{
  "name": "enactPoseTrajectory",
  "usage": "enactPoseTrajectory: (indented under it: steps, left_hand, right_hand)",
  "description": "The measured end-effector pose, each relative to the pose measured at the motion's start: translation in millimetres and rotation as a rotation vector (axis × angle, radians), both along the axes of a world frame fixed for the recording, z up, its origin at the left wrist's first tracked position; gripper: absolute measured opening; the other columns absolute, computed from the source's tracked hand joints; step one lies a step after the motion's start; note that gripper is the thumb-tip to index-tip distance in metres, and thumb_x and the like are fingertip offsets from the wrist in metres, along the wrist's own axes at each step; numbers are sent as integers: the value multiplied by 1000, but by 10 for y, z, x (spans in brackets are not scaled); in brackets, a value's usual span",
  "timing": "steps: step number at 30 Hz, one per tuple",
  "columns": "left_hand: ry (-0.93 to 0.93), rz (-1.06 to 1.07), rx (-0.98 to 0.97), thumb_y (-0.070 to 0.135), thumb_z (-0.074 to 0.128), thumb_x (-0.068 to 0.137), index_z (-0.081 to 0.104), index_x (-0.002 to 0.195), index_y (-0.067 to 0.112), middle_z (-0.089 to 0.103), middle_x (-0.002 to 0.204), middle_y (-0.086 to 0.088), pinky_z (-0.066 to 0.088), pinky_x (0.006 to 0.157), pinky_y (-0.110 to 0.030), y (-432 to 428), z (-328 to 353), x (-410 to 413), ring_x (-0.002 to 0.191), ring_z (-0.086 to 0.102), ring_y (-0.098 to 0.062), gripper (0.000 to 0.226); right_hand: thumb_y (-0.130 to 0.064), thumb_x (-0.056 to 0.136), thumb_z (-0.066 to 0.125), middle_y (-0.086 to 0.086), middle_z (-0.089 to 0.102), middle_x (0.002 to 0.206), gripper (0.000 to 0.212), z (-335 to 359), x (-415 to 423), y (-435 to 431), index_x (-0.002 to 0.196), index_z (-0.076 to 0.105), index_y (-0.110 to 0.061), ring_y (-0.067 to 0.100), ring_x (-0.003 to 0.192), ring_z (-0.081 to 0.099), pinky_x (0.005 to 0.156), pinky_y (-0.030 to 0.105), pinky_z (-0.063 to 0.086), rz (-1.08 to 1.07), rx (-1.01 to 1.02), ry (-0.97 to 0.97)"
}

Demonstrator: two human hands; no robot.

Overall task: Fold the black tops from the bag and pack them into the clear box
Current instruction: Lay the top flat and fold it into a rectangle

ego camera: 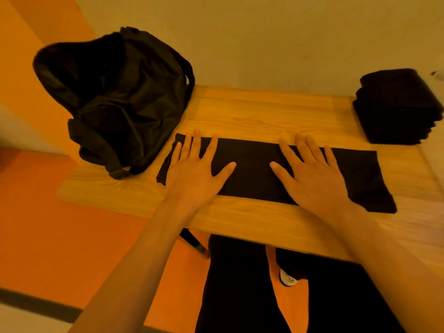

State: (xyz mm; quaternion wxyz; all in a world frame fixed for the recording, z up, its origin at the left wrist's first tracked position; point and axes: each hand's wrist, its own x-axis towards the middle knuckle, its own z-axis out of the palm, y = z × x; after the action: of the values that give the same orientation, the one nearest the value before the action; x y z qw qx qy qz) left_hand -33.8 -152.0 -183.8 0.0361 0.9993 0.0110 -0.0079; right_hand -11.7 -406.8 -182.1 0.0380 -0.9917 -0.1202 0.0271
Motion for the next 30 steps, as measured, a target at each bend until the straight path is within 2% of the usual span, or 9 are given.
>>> enactPoseTrajectory:
  steps: [5,11,15,17,19,21,23,26,30]
  left_hand:
    - [38,39,10,86,3,83,-7,161,35,-16,169,-4,-7,127,-40,112,50,-6,154,-19,-15,93]
    - [45,-6,-58,82,10,86,-6,160,34,-17,169,3,-6,124,-33,336,45,10,153,-20,-10,90]
    - [-52,3,-244,73,20,91,12,162,32,-4,170,6,0,122,-28,372,100,-130,155,-9,-7,83]
    - [-187,64,-399,61,33,98,27,160,27,14,169,5,13,121,-29,380,141,-322,155,9,-10,70]
    - [-376,133,-466,43,52,102,50,148,18,47,153,-2,35,112,-29,409,169,-545,142,42,-16,53]
    - [-483,230,-469,33,66,97,67,127,12,63,123,-3,49,91,-31,461,157,-720,112,61,-21,37]
    - [-465,343,-548,36,71,92,72,112,13,64,107,1,50,79,-31,521,130,-816,97,63,-19,30]
    - [-387,387,-655,38,76,87,75,101,19,63,99,3,53,80,-35,550,86,-841,94,63,-15,24]
    - [-404,390,-688,34,81,84,75,100,20,63,93,4,55,83,-43,462,96,-769,87,62,-14,22]
  right_hand:
    - [-73,91,-2,1,-4,169,75,19,30,-570,158,-8,-40,17,155,-9,126,44,1,-108,-45,35]
    - [-74,88,-5,-1,-7,169,73,26,32,-842,155,-15,-44,15,154,-12,126,46,-1,-136,-72,57]
    - [-73,88,-5,-1,-6,169,74,47,5,-855,155,-14,-42,15,154,-11,126,46,-1,-141,-74,60]
    - [-72,88,-3,0,-4,169,74,64,-2,-867,155,-13,-42,15,154,-10,126,47,-1,-149,-82,66]
    - [-74,89,-5,4,1,169,75,68,-9,-872,156,-10,-41,18,155,-7,125,49,-4,-156,-92,56]
    - [-77,91,-10,12,12,168,79,86,-37,-825,159,0,-36,24,155,-1,124,52,-6,-151,-86,-39]
    - [-73,95,-3,18,20,164,80,159,-94,-664,161,11,-30,30,155,5,124,52,-7,-119,-29,-139]
    - [-70,100,8,15,11,167,72,275,-178,-247,160,8,-32,27,155,-1,124,45,-7,-17,35,-112]
    - [-76,89,-11,9,-6,168,78,135,-191,203,157,-8,-38,23,154,-11,124,43,-10,84,-2,-4]
